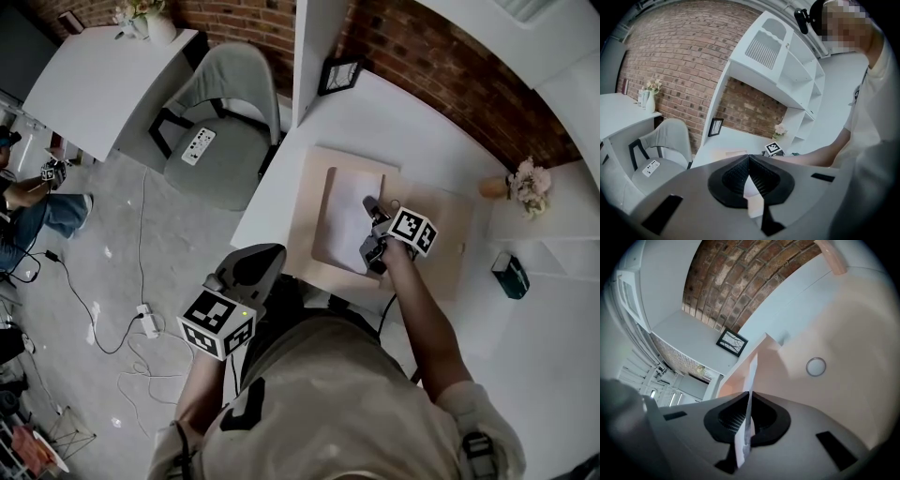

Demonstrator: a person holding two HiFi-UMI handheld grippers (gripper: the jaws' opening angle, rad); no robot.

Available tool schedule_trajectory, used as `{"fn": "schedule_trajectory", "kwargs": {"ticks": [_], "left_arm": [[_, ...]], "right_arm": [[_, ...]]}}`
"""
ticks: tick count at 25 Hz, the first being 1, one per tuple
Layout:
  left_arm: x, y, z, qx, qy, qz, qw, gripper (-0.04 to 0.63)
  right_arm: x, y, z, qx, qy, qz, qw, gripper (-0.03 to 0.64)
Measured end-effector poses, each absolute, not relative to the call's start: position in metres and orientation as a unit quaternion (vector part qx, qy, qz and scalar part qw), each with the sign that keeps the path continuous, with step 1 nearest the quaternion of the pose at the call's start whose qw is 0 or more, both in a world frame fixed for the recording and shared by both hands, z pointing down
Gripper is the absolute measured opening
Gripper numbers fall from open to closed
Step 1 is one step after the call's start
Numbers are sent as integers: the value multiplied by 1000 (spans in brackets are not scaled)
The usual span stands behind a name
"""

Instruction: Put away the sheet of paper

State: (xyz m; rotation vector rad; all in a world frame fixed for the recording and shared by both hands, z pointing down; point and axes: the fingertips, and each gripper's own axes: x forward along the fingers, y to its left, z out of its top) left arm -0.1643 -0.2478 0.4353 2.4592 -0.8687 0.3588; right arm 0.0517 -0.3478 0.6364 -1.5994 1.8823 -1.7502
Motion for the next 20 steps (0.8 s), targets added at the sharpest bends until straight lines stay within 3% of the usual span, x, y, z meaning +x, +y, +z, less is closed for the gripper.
{"fn": "schedule_trajectory", "kwargs": {"ticks": [20], "left_arm": [[-156,-244,433,905,-322,129,245,15]], "right_arm": [[51,-350,634,-528,634,-565,33,28]]}}
